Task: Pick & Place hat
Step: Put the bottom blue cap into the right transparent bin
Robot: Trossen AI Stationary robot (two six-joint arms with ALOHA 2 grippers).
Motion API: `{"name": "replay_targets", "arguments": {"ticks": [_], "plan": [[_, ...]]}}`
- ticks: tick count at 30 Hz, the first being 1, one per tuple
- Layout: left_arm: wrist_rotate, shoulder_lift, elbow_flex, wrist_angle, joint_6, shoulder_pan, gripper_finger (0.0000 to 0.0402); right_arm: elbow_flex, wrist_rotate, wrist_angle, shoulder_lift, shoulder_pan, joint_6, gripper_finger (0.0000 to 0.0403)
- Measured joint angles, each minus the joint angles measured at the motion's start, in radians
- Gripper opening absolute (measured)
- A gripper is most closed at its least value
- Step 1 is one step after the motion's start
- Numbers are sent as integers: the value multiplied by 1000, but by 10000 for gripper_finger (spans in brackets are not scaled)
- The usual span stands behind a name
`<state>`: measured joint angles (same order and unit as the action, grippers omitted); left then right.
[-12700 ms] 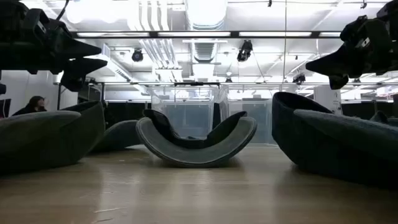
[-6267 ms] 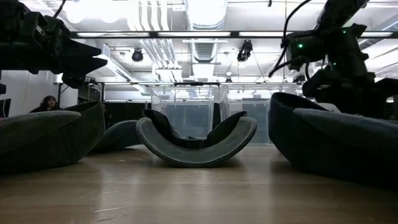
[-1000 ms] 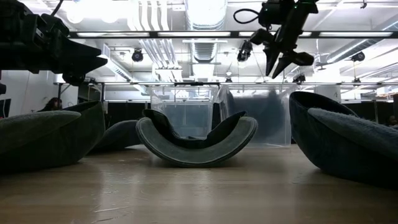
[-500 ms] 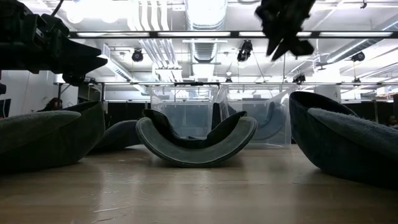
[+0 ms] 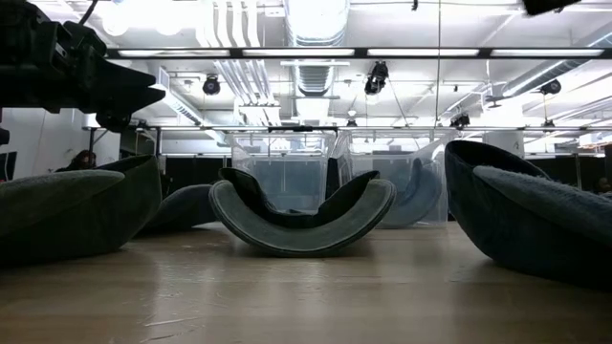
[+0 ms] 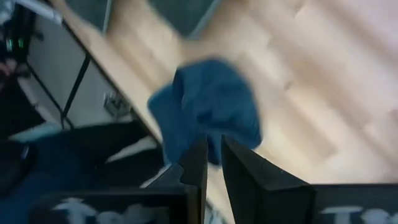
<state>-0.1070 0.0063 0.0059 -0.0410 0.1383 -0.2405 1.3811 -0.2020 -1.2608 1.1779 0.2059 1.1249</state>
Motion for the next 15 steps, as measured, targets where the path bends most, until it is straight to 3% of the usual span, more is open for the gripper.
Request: {"name": "replay_targets", "arguments": {"ticks": [8,15], "plan": [[0,0,0,-3,97,0,169,-2,76,3,53,238,154,43],[-3,0,0,-3,252,0,169,-3,82,4,122,345,295,43]]}}
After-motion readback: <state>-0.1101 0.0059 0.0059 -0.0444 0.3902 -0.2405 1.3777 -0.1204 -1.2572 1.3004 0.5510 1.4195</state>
